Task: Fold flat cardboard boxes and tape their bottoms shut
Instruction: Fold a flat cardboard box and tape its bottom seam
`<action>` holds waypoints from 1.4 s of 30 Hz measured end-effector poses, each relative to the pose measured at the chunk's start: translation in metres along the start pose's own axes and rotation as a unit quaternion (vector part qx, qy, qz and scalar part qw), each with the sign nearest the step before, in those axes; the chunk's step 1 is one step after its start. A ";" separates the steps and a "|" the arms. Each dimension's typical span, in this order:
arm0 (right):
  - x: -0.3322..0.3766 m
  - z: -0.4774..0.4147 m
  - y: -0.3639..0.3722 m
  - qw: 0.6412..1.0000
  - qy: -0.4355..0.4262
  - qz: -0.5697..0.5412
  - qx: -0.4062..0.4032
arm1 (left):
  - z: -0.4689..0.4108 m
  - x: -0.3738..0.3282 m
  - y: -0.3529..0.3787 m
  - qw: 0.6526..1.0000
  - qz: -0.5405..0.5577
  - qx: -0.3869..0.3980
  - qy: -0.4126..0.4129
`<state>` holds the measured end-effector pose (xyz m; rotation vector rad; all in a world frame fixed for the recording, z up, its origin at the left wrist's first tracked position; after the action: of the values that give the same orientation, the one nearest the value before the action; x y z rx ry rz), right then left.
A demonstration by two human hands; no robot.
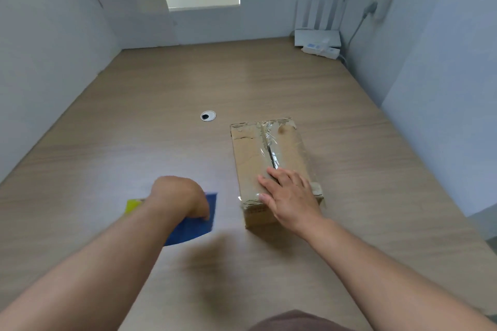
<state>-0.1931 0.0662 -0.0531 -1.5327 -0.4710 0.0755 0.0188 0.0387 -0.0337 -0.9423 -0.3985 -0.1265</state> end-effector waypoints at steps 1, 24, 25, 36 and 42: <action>-0.001 0.001 0.000 1.000 0.002 -0.010 0.000 | 0.001 0.005 0.009 0.997 -0.059 -0.048 -0.009; 0.002 0.001 0.001 1.000 -0.026 0.004 -0.014 | 0.051 -0.102 0.022 0.816 0.530 -0.127 0.192; 0.001 0.002 0.000 0.999 -0.032 -0.009 -0.011 | 0.048 -0.108 0.025 0.802 0.560 -0.095 0.185; -0.061 0.032 -0.004 0.963 0.261 -0.071 -0.007 | 0.022 -0.107 0.045 0.803 0.592 0.018 0.060; -0.087 0.035 -0.001 0.937 0.213 -0.271 -0.055 | 0.020 -0.107 0.047 0.784 0.617 0.007 0.072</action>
<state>-0.2845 0.0696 -0.0749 -1.4258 -0.5357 -0.7088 -0.0720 0.0754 -0.1008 -1.0118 0.4186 1.0072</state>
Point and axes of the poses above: each hand's wrist, its own z-axis away from the middle knuckle, its own y-axis out of the palm, x = y × z, the point moved 9 cm from there along -z, towards the middle knuckle, and after that the axes turned 10 degrees about -y, right-handed, at the moved point
